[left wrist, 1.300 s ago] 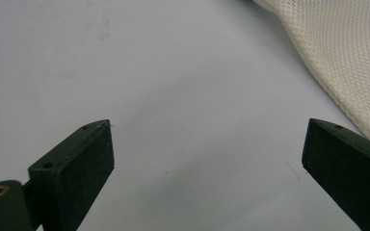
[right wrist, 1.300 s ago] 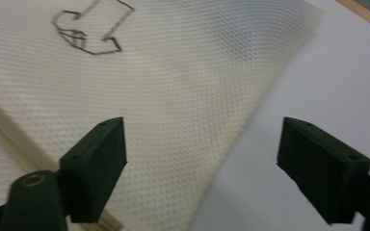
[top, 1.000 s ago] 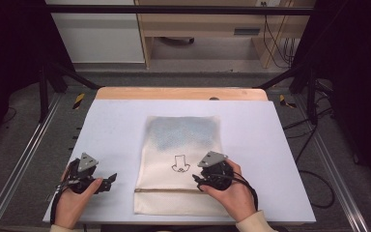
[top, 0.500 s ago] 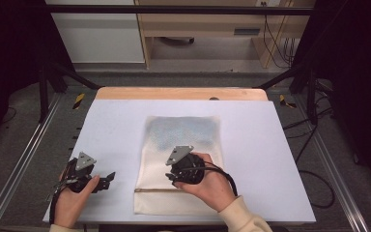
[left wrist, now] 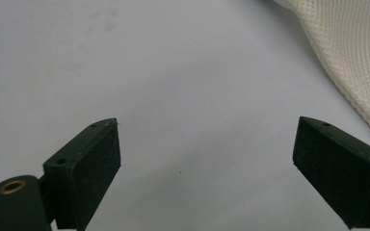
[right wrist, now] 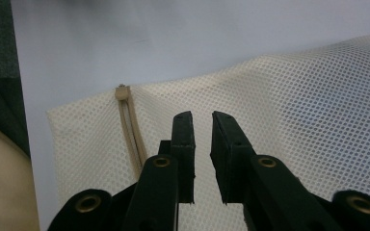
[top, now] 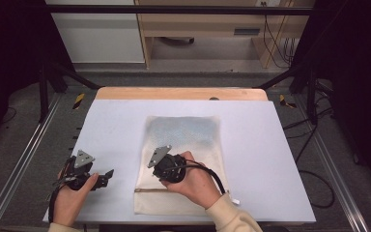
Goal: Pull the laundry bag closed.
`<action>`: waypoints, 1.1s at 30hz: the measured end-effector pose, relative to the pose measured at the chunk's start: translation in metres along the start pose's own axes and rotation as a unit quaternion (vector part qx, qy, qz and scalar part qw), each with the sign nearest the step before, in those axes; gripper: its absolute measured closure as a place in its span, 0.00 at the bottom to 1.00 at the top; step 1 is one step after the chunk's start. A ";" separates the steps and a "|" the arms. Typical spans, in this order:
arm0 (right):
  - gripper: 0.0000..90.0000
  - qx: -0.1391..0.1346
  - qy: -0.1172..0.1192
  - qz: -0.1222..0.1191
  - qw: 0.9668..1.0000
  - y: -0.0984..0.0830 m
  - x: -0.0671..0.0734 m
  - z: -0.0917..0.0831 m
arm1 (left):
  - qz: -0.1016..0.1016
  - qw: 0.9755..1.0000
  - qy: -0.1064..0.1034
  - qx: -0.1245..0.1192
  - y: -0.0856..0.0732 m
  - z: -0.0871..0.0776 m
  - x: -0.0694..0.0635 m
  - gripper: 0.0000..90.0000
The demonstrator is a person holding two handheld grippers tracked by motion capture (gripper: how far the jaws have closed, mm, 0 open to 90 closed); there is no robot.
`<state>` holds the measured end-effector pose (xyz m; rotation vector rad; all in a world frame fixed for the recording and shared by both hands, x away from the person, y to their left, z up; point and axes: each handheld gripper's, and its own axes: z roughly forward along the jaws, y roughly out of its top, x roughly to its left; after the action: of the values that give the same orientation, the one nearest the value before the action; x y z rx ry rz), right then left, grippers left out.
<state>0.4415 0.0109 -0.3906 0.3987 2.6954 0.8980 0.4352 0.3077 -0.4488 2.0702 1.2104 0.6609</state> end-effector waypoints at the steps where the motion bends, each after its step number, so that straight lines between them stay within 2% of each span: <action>1: 0.89 -0.002 0.002 0.001 1.000 0.001 0.000 0.001 | 0.000 1.000 -0.001 -0.002 0.000 -0.001 0.000 0.10; 4: 0.89 0.007 -0.001 -0.008 1.000 0.008 -0.001 0.002 | 0.000 1.000 0.011 -0.010 -0.001 -0.002 -0.001 0.08; 6: 0.89 0.012 -0.002 -0.010 1.000 0.014 -0.001 0.001 | -0.005 0.999 0.037 -0.022 0.000 -0.005 0.001 0.08; 7: 0.89 0.011 -0.002 -0.014 1.000 0.017 0.000 0.001 | -0.009 0.999 0.040 -0.024 0.000 -0.006 0.003 0.08; 11: 0.89 0.013 0.004 -0.025 1.000 0.025 0.001 0.002 | -0.019 0.999 0.036 -0.009 -0.003 -0.003 0.009 0.08; 14: 0.89 0.016 0.006 -0.024 1.000 0.026 -0.001 0.005 | -0.028 0.999 0.030 -0.012 -0.004 -0.002 0.011 0.08; 19: 0.88 0.010 0.008 -0.020 1.000 0.026 0.004 0.013 | -0.026 0.999 0.036 -0.019 -0.003 -0.001 0.009 0.08; 23: 0.88 0.018 0.024 -0.028 0.999 0.026 0.010 0.022 | -0.026 0.999 0.036 -0.018 -0.002 0.000 0.010 0.08; 26: 0.85 0.015 0.028 -0.026 0.999 0.026 0.012 0.026 | -0.026 0.999 0.030 -0.015 -0.002 0.001 0.011 0.08; 27: 0.85 0.009 0.040 -0.026 0.999 0.028 0.017 0.031 | -0.029 0.999 0.029 -0.008 -0.002 0.005 0.013 0.08; 28: 0.85 0.011 0.041 -0.028 0.999 0.029 0.019 0.033 | -0.032 0.999 0.028 -0.005 -0.002 0.006 0.015 0.09; 30: 0.85 0.013 0.050 -0.033 0.998 0.030 0.023 0.038 | -0.037 0.999 0.025 -0.009 -0.001 0.006 0.016 0.09; 33: 0.80 0.018 0.064 -0.040 0.997 0.030 0.029 0.046 | -0.035 0.999 0.030 -0.012 -0.001 0.005 0.015 0.08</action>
<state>0.4349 0.0686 -0.4122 0.2473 2.8245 0.8816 0.4450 0.3205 -0.4516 1.9911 1.2962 0.7065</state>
